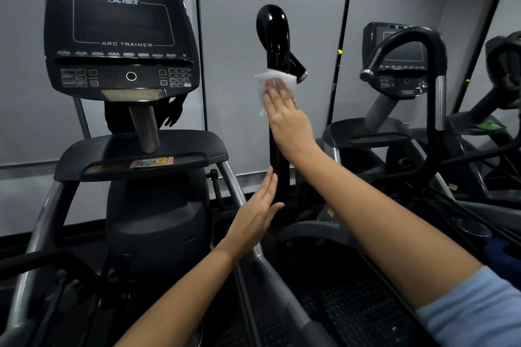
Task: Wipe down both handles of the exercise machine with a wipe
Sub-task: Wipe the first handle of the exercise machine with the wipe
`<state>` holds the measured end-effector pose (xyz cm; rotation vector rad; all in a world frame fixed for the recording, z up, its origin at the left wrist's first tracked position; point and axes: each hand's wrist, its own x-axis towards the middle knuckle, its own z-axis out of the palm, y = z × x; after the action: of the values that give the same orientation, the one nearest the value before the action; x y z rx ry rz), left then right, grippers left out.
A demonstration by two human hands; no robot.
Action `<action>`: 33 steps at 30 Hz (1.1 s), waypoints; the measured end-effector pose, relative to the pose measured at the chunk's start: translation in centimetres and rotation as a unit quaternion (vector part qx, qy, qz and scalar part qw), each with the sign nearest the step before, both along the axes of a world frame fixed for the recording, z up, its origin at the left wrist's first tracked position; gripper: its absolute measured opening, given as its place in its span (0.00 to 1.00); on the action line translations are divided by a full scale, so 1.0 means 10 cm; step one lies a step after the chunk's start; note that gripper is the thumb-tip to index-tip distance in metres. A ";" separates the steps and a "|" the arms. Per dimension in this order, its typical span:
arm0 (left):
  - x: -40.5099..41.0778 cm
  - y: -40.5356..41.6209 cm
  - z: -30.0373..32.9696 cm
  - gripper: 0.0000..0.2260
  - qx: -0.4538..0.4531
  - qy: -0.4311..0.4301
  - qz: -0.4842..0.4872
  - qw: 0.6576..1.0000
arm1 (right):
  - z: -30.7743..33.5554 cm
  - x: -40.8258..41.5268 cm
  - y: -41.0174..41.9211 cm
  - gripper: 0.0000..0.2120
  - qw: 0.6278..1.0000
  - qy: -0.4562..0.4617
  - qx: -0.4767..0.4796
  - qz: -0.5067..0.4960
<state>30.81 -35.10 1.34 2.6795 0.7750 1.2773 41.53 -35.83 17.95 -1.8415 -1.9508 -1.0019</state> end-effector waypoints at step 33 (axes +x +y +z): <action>0.12 0.09 0.44 0.30 -0.005 -0.046 0.023 0.999 | 0.05 0.05 0.17 0.27 0.986 0.058 0.133 0.082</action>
<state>32.04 -34.16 5.70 2.5873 0.8349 1.3927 42.06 -34.15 18.46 -1.5330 -1.7711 -1.0219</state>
